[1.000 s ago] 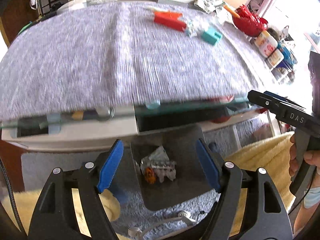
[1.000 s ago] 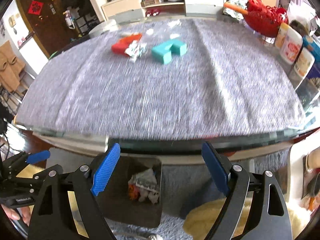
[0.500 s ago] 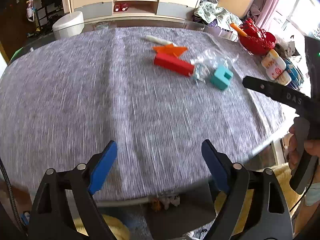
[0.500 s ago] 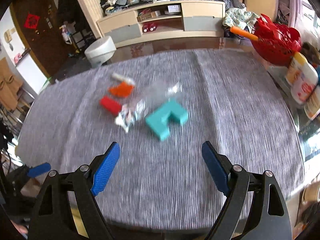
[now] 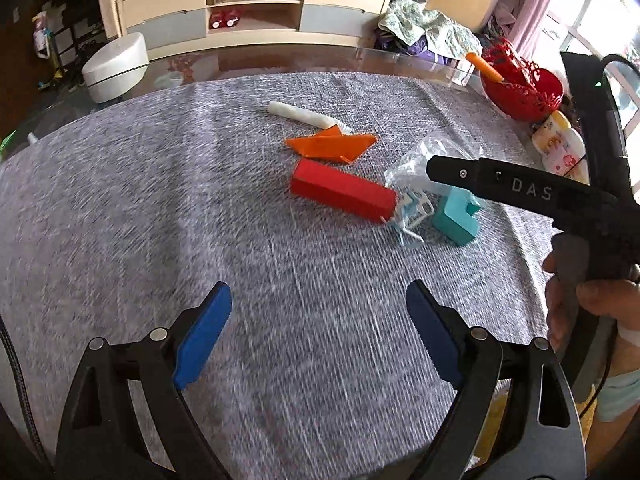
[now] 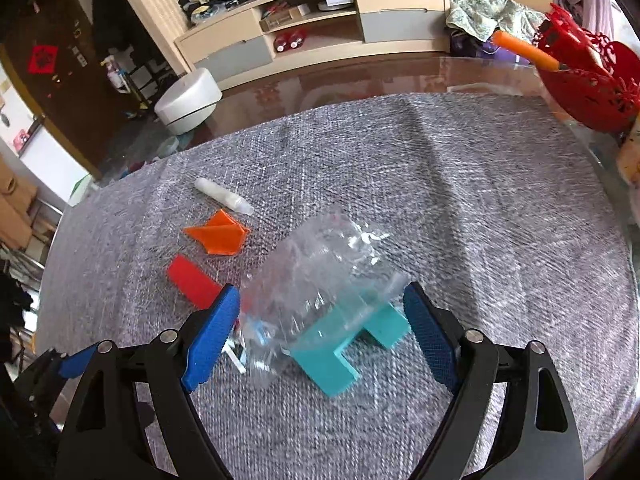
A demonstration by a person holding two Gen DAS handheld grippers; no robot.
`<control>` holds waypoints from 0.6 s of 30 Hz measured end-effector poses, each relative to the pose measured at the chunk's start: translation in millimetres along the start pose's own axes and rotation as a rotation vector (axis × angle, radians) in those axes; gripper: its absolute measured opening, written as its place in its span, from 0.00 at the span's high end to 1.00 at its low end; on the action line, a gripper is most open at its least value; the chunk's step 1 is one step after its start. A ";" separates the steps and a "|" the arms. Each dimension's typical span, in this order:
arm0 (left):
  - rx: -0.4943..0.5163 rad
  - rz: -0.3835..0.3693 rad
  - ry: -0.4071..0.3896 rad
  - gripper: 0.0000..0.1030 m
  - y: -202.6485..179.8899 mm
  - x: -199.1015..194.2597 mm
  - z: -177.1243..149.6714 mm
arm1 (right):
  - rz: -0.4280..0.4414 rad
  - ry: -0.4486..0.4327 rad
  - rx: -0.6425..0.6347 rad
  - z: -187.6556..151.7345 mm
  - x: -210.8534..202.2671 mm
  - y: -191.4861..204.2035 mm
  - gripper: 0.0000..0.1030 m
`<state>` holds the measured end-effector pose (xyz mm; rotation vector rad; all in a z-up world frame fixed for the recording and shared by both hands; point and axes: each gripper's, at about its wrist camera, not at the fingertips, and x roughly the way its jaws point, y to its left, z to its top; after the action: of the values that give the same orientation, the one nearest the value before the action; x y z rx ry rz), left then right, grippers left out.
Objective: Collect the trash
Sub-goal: 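Grasp the clear plastic bag with the right tool while the left tool grasps the blue-white clip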
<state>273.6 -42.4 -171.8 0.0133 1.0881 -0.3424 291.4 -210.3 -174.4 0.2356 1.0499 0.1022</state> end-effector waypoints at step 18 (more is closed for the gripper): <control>0.095 -0.131 0.036 0.52 -45.9 40.3 33.7 | -0.007 -0.058 -0.038 20.8 -6.3 -17.6 0.61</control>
<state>306.7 -102.5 -183.8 0.0332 1.1097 -0.5130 305.7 -231.5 -163.4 0.1988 0.9899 0.1081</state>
